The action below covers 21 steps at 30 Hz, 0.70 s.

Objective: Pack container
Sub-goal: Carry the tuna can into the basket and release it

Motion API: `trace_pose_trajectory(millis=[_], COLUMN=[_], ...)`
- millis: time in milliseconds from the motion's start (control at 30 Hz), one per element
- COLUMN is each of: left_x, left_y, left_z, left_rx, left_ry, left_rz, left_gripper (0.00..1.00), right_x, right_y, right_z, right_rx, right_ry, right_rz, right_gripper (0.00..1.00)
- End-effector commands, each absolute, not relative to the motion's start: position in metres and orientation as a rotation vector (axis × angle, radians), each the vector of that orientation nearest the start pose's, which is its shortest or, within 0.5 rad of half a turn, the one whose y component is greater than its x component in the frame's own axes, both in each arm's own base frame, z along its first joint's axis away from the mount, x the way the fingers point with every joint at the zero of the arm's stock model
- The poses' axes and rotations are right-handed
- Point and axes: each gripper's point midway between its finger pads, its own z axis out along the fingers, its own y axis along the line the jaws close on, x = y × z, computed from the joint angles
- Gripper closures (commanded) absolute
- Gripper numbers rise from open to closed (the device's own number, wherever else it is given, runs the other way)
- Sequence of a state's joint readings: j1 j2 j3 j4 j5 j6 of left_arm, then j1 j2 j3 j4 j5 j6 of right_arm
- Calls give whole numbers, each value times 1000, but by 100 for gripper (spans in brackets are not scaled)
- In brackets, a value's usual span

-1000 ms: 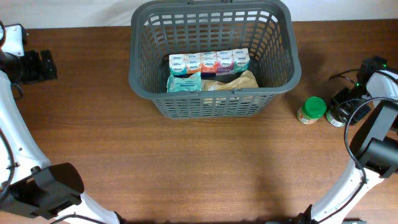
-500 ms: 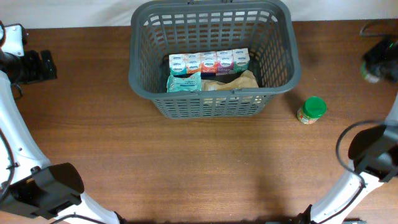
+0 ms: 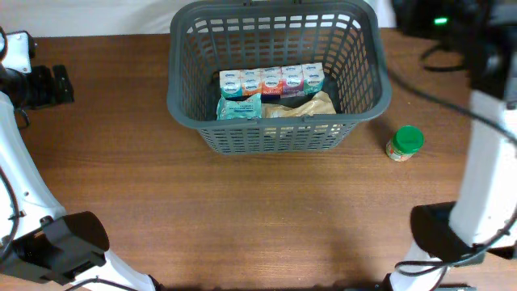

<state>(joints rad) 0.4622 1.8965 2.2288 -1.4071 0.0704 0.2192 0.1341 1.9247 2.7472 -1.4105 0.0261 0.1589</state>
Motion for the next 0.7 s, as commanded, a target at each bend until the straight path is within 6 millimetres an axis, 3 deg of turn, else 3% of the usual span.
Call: trace_pose_trajectory(millis=[0, 33, 67, 133, 300, 533, 567, 633, 667], left_x=[394, 394, 394, 394, 394, 394, 394, 394, 394], left_y=[183, 183, 183, 183, 183, 182, 183, 183, 183], left_z=[280, 280, 280, 280, 280, 280, 280, 280, 280], left_rx=[-312, -312, -312, -312, -312, -312, -312, -312, -312], left_ry=[2641, 2641, 2641, 2641, 2641, 2641, 2641, 2641, 2640], left_rz=[124, 124, 124, 124, 124, 124, 124, 124, 124], left_gripper=[1, 1, 1, 1, 1, 1, 1, 1, 1], right_x=[458, 462, 471, 482, 497, 492, 490, 486, 483], right_y=[102, 110, 124, 133, 141, 139, 139, 138, 137], right_z=[399, 386, 360, 325, 241, 163, 153, 137, 130], right_rx=[-130, -150, -182, -205, -219, -240, -243, -247, -249], right_ry=[2268, 2297, 2356, 2436, 2632, 2820, 2840, 2879, 2898], right_rz=[132, 135, 135, 124, 87, 40, 34, 23, 18], right_gripper=[76, 76, 76, 76, 82, 82, 76, 50, 46])
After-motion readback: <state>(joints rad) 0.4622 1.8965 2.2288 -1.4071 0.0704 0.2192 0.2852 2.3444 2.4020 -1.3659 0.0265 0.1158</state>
